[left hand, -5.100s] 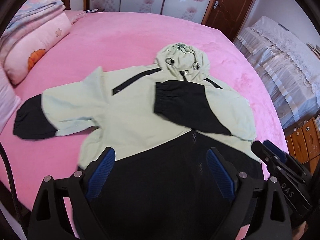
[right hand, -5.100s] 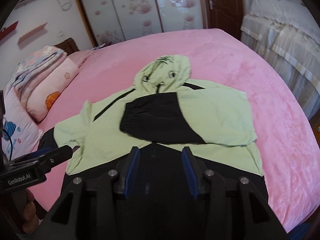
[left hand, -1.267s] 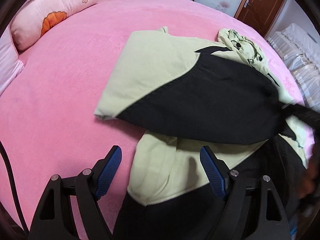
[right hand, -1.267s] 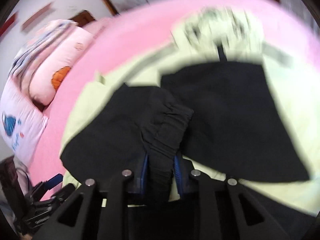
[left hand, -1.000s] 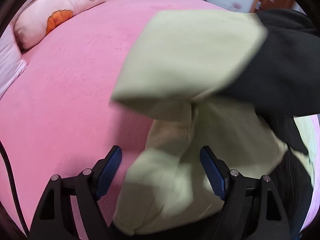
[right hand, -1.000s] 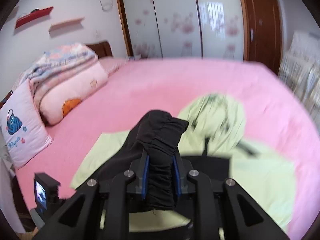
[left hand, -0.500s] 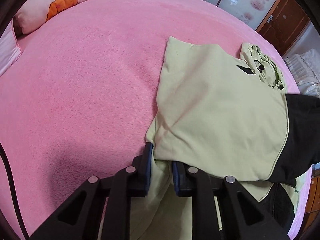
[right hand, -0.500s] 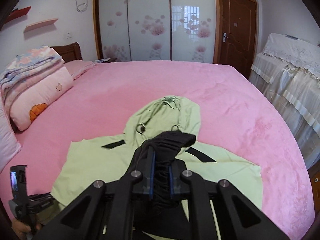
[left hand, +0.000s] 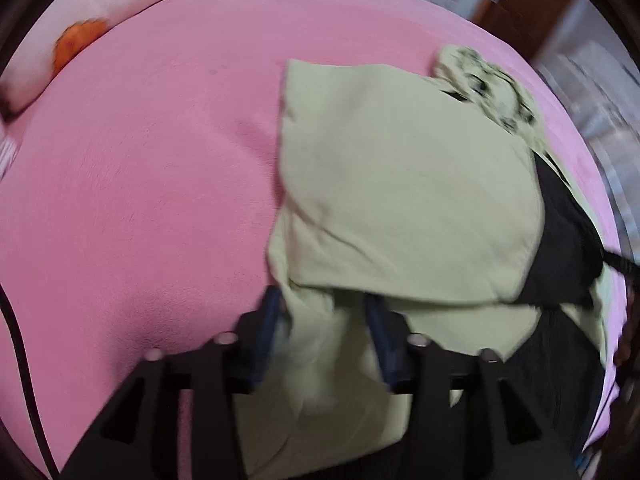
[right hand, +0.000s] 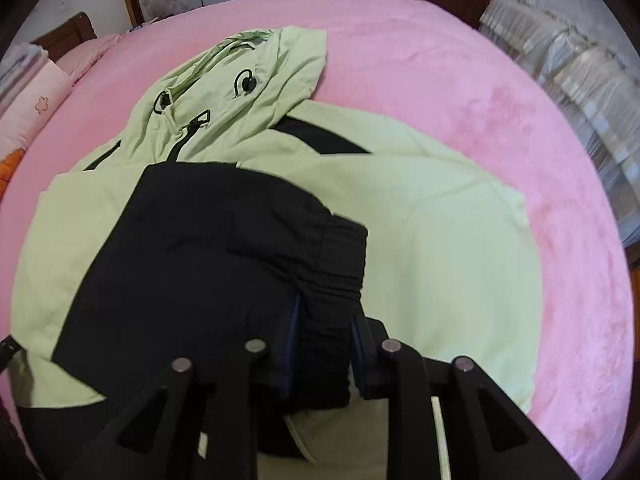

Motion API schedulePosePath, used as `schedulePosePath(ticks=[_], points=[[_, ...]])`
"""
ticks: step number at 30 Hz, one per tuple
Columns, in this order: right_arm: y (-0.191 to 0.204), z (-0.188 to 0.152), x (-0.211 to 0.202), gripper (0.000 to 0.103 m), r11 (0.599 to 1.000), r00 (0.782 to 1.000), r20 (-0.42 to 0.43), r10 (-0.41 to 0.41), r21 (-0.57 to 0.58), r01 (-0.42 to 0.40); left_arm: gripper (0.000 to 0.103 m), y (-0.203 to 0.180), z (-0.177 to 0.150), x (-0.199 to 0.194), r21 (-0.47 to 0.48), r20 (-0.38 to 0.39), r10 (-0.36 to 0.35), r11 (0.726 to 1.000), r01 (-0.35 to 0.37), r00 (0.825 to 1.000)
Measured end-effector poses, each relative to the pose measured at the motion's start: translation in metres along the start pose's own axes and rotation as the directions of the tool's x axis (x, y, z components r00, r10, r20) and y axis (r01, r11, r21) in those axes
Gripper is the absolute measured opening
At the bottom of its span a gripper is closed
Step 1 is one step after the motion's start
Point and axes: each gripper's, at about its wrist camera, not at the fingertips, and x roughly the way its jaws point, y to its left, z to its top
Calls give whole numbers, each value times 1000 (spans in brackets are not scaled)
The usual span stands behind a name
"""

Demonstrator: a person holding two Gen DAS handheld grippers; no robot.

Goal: Fold large clothes

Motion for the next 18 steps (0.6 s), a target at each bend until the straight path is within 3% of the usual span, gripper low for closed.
schedulePosePath(ticks=[1,3,6,7,11,18], points=[[-9,-1,-7,30,997,997,10,73,33,-74,56,-3,-1,-8,41,10,-23,999,22,1000],[-25,1,-15,49,980,985,25,169,98,-170,59,-7,-1,-31,145,30,-85,986,80,996],[-41,10,-21,51,960,976,63,208,177,-216,68,-6,14,-57,206,101,-105,975,82,989],[-44,14,-19,51,957,977,65,204,197,-213,72,-4,24,-61,197,126,-100,978,74,987],[-50,28,7,51,949,979,25,203,240,-203,73,15,74,-50,106,184,-75,993,56,980],[-38,39,47,51,955,978,-23,207,222,-197,73,51,140,27,-51,90,-7,999,11,996]])
